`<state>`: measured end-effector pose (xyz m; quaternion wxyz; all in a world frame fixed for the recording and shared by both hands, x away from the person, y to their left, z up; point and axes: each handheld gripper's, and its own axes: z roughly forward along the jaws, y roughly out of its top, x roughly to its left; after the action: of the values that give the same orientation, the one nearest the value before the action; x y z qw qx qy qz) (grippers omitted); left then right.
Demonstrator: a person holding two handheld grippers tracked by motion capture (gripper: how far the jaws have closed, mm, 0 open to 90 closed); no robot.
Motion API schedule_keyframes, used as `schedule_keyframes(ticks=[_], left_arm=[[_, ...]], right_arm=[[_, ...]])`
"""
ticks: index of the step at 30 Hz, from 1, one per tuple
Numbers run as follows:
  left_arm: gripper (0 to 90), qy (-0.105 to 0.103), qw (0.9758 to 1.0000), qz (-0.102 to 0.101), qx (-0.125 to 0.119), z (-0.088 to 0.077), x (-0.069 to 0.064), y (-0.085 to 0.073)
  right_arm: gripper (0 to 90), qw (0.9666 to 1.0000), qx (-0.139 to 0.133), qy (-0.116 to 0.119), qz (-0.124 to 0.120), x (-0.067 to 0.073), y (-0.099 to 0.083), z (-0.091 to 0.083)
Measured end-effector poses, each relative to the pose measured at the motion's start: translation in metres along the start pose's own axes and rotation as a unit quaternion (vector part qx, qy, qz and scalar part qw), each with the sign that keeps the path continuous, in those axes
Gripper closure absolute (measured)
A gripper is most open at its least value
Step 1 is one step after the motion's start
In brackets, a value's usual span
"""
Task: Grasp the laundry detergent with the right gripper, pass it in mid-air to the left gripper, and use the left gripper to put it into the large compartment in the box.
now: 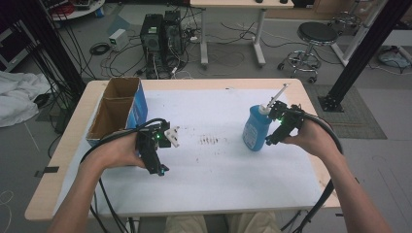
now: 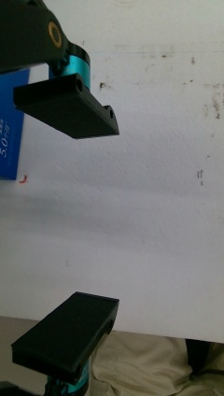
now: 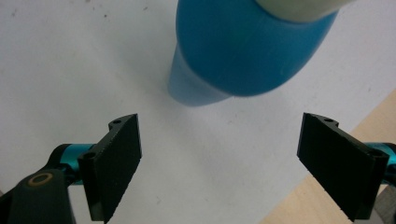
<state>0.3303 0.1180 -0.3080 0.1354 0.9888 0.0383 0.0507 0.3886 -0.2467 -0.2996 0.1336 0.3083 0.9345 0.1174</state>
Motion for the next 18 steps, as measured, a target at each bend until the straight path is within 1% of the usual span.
schedule_keyframes(ticks=[2,4,5,7,8,9,10,11,13,15,17,18], left_arm=[[14.8,0.000,1.0000,0.000,-0.001,0.000,0.000,0.000],[14.8,0.001,1.0000,0.000,-0.001,0.000,-0.001,0.000],[14.8,0.001,1.0000,0.001,-0.001,-0.001,-0.001,0.000],[14.8,0.001,1.0000,0.002,0.000,-0.001,-0.001,0.000],[14.8,0.001,1.0000,0.001,-0.001,-0.001,-0.001,0.000],[14.8,0.002,1.0000,0.000,-0.001,-0.001,-0.001,-0.001],[14.8,0.002,1.0000,0.000,-0.001,-0.001,-0.001,-0.001],[14.8,0.002,1.0000,0.002,0.001,-0.001,-0.001,-0.001],[14.8,0.003,1.0000,0.000,-0.002,-0.001,-0.001,-0.001],[14.8,0.002,1.0000,0.002,0.000,-0.001,0.000,0.000],[14.8,0.002,1.0000,0.001,-0.001,0.000,0.000,0.000],[14.8,0.001,1.0000,0.001,-0.001,0.000,0.000,0.001]], right_arm=[[13.0,0.9999,-0.005,-0.001,0.012,0.001,0.003,0.002],[13.0,0.9999,-0.007,-0.003,0.015,0.001,0.004,0.003],[13.0,0.9992,-0.021,-0.007,0.034,0.001,0.007,0.004],[13.0,0.9986,-0.026,-0.012,0.045,0.001,0.009,0.006],[13.0,0.9986,-0.026,-0.012,0.045,0.001,0.009,0.006],[13.0,0.9977,-0.032,-0.012,0.058,0.001,0.010,0.007],[13.0,0.9977,-0.032,-0.012,0.058,0.001,0.010,0.007],[13.0,0.9967,-0.039,-0.012,0.070,0.001,0.011,0.009],[13.0,0.9959,-0.047,-0.012,0.076,0.002,0.012,0.011],[13.0,0.9949,-0.054,-0.012,0.084,0.003,0.013,0.013],[13.0,0.9945,-0.058,-0.012,0.086,0.003,0.013,0.014],[13.0,0.9936,-0.063,-0.013,0.092,0.003,0.013,0.014]])
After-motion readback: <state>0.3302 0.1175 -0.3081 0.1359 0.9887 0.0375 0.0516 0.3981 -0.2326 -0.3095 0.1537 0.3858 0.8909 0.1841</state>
